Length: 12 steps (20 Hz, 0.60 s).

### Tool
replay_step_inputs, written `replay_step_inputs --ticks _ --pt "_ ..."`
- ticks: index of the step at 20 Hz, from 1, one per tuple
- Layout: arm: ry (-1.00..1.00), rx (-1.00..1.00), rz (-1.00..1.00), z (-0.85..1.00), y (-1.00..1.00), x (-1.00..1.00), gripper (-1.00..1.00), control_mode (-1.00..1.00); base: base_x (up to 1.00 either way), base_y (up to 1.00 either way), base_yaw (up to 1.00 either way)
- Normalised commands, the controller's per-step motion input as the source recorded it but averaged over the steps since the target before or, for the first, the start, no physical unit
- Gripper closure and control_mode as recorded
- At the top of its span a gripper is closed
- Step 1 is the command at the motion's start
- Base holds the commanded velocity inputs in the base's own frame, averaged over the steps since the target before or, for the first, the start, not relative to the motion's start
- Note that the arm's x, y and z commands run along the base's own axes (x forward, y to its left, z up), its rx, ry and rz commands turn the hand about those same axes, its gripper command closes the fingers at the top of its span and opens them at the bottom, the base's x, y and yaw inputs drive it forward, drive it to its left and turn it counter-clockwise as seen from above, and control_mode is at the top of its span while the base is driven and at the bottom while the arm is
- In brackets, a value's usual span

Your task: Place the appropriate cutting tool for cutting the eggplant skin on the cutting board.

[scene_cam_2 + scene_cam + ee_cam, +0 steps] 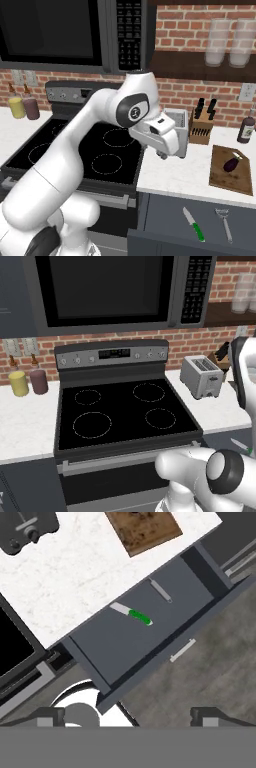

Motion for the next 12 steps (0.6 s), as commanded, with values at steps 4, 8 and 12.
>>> replay_step_inputs --ticks 4,8,12 --pt "0.03 0.0 0.0 -0.07 -0.21 0.24 -1.0 -1.0 0.0 0.0 0.0" --pt "0.1 0.0 0.0 -0.3 -0.21 0.18 -1.0 -1.0 0.0 0.0 0.0" --pt "0.08 0.02 0.0 -0.37 -0.31 0.11 -1.0 -1.0 0.0 0.0 0.0"
